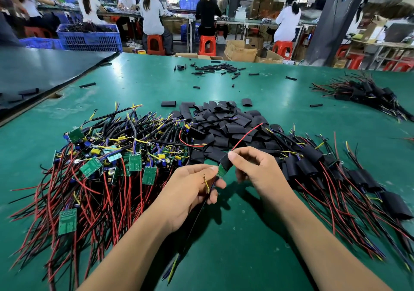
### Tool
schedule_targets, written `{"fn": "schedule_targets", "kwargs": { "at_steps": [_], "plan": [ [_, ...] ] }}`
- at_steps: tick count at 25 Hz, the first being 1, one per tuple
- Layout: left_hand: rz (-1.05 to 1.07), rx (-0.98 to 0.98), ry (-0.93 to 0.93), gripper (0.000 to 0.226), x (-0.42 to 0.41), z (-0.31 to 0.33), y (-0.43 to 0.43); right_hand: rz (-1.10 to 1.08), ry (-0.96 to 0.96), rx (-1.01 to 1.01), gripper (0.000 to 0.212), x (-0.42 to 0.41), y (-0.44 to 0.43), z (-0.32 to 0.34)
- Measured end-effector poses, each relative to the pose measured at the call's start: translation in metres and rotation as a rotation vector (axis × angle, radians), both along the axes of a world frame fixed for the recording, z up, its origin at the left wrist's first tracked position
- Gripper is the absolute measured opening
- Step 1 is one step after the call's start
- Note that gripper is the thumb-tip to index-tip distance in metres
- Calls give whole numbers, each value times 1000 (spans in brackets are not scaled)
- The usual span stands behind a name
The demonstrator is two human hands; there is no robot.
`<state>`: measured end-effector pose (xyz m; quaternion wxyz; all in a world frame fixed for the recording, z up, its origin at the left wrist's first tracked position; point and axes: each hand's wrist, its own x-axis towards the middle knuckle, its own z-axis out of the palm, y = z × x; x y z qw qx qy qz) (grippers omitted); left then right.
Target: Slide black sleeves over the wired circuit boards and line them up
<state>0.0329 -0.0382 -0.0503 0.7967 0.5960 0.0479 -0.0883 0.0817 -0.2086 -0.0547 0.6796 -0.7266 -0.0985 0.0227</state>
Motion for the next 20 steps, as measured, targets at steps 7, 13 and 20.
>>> {"fn": "schedule_targets", "kwargs": {
  "at_steps": [7, 13, 20],
  "plan": [
    [16, 68, 8, 14, -2, 2, -1, 112, 216, 167, 18, 1, -4, 5],
    [69, 150, -15, 20, -5, 6, -3, 108, 201, 72, 13, 1, -2, 1],
    [124, 319, -108, 25, -6, 7, -6, 125, 331, 211, 8, 2, -2, 4]
  ]
}}
